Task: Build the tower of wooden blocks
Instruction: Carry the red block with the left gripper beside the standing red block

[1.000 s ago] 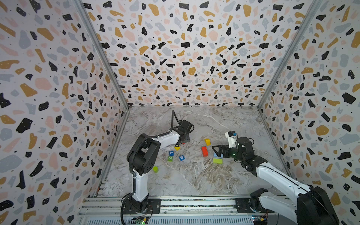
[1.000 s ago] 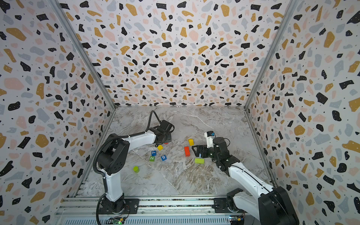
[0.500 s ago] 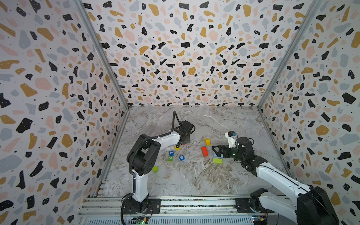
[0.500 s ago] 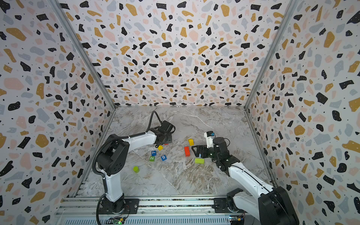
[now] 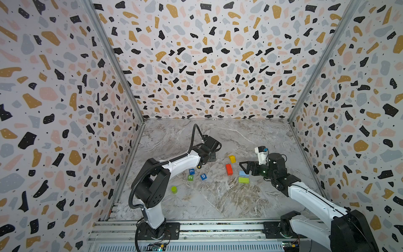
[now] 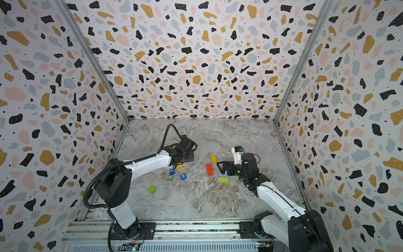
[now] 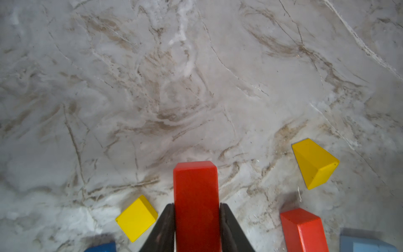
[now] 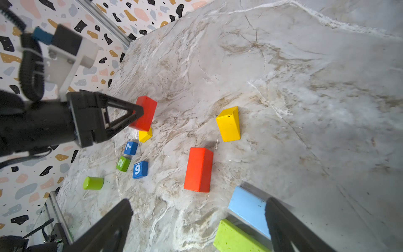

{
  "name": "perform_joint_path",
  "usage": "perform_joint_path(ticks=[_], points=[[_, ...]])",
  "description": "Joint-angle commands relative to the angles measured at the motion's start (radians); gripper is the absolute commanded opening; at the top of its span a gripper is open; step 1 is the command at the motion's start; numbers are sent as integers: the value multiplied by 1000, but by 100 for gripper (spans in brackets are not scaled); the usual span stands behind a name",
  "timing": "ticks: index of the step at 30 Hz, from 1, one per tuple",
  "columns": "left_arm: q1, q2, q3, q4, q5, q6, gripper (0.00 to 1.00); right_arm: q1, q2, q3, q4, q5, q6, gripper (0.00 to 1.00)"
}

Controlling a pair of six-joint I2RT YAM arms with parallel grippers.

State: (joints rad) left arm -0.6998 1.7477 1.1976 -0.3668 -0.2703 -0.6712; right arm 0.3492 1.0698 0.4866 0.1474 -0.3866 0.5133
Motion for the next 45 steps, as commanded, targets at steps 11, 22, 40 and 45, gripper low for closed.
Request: perform_joint_path(ticks=[11, 22, 40, 45], points=[[-174, -101, -105, 49, -28, -169, 33, -62, -24, -31, 24, -69, 35, 97], [-246, -25, -73, 75, -40, -265, 33, -85, -43, -46, 45, -126, 63, 96], [-258, 109, 12, 91, -72, -294, 35, -92, -67, -60, 70, -176, 89, 95], [-257, 115, 21, 79, -88, -288, 38, -99, -63, -64, 83, -195, 95, 95]])
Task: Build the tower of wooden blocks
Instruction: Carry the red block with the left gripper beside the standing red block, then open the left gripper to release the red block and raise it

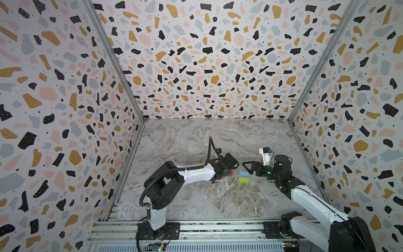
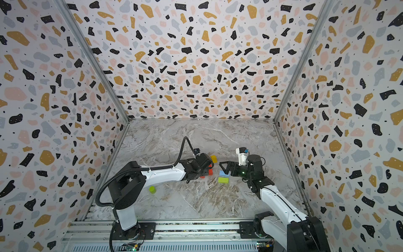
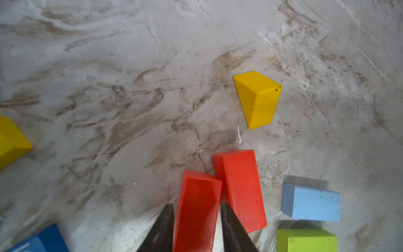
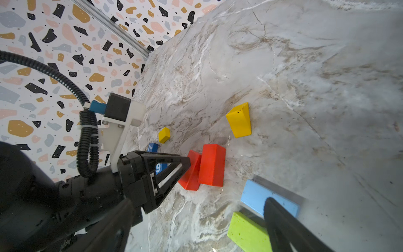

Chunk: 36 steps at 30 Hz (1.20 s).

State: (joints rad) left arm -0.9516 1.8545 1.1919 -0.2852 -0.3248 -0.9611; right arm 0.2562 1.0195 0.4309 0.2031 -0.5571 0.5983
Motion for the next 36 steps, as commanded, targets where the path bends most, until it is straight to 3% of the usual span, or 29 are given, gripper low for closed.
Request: perform_joint_path(ticks=[1, 6, 10, 14, 19, 23, 36], points=[[-6, 9, 28, -5, -35, 2, 39, -7, -13, -9, 30, -25, 11, 95], [-6, -4, 39, -27, -54, 13, 50, -11, -12, -8, 28, -28, 8, 94], [-6, -67, 33, -60, -95, 33, 62, -17, 1, -5, 25, -30, 1, 88], [-2, -155, -32, -61, -114, 54, 62, -17, 23, 14, 0, -26, -25, 68], [8, -244, -146, -35, -109, 70, 55, -16, 67, 48, -40, -28, -43, 35], [14, -312, -236, 10, -118, 70, 55, -9, 100, 76, -87, -19, -69, 22], [37, -402, -427, 162, -99, 142, 57, 99, 359, 210, -119, 20, -123, 17]])
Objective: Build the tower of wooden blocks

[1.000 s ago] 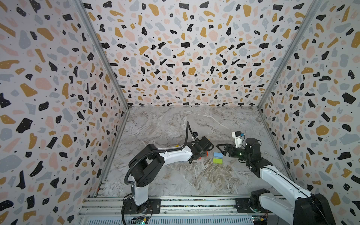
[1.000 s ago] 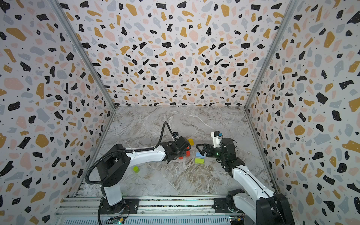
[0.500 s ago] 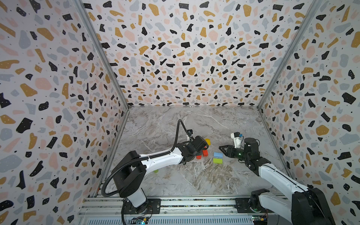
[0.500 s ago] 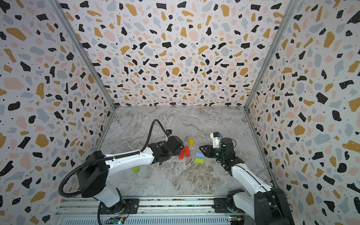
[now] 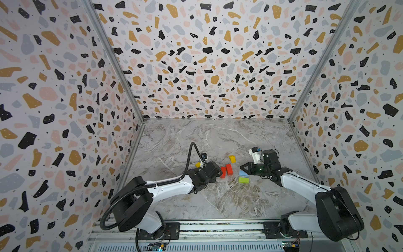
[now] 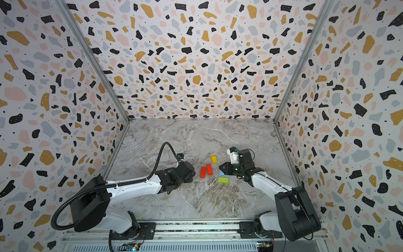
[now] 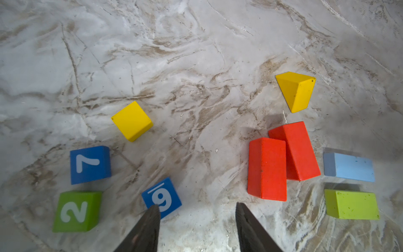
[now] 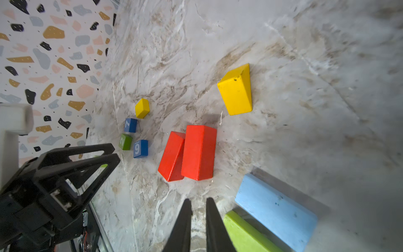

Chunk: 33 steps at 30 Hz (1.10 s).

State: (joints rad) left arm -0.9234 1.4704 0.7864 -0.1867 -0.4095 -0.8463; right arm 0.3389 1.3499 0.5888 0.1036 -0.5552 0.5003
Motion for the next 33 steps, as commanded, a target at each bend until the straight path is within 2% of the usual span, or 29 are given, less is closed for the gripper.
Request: perform_joint_path(ticks=[1, 14, 33], points=[[11, -19, -28, 70, -15, 31, 57, 25, 51, 64, -20, 25, -28, 17], [55, -10, -68, 136, 13, 39, 57, 113, 247, 145, -25, 61, -60, 17], [79, 12, -53, 144, 37, 44, 57, 171, 291, 163, -19, 61, -80, 16]])
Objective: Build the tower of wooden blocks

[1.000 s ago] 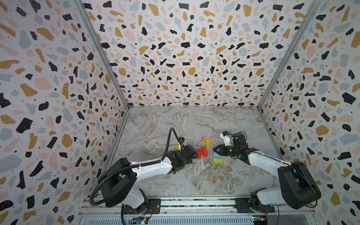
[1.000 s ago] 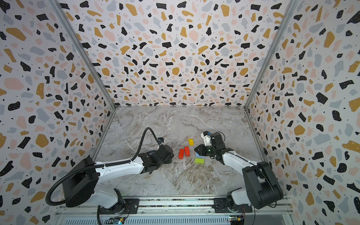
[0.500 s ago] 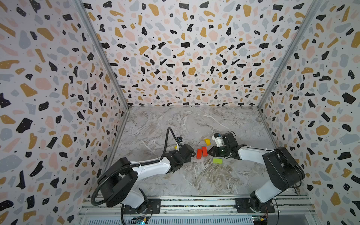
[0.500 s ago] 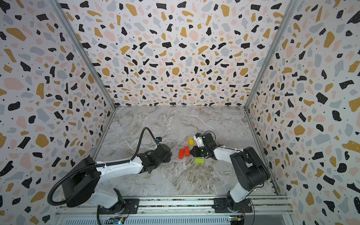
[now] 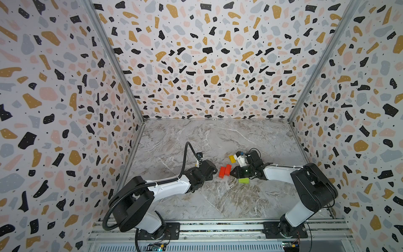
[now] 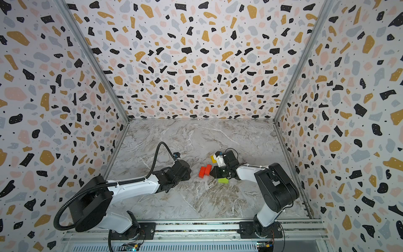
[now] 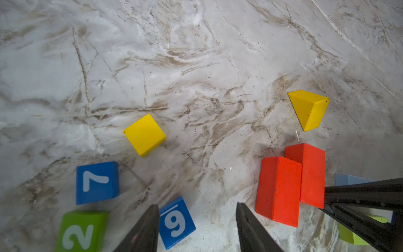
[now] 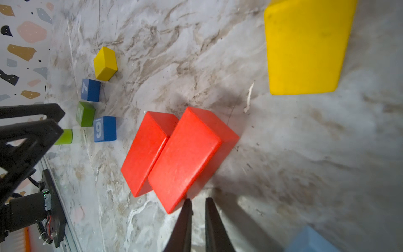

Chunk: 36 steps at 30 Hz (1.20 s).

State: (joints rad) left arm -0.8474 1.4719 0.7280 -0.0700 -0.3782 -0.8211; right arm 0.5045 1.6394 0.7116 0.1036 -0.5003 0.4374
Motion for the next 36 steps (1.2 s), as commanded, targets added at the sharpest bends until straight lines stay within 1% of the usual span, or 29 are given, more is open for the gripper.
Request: perform_joint_path(ticks=[1, 4, 9, 14, 17, 23, 32, 36], points=[[3, 11, 7, 27, 8, 19, 57, 5, 1, 44, -26, 14, -18, 16], [3, 9, 7, 29, 19, 18, 57, 2, -3, 55, -49, 52, -20, 17], [3, 17, 2, 41, 55, 34, 53, -10, 11, 93, -74, 77, -18, 17], [0, 37, -9, 69, 119, 56, 48, -11, 52, 140, -89, 83, -21, 17], [-1, 42, -21, 86, 133, 51, 47, -11, 76, 158, -84, 74, -19, 16], [0, 43, -20, 83, 131, 51, 46, -8, 91, 175, -82, 64, -15, 16], [-1, 9, -32, 70, 109, 51, 46, -9, 45, 244, -184, 168, -35, 16], [0, -7, -34, 63, 100, 54, 46, -4, 79, 323, -247, 187, -53, 9]])
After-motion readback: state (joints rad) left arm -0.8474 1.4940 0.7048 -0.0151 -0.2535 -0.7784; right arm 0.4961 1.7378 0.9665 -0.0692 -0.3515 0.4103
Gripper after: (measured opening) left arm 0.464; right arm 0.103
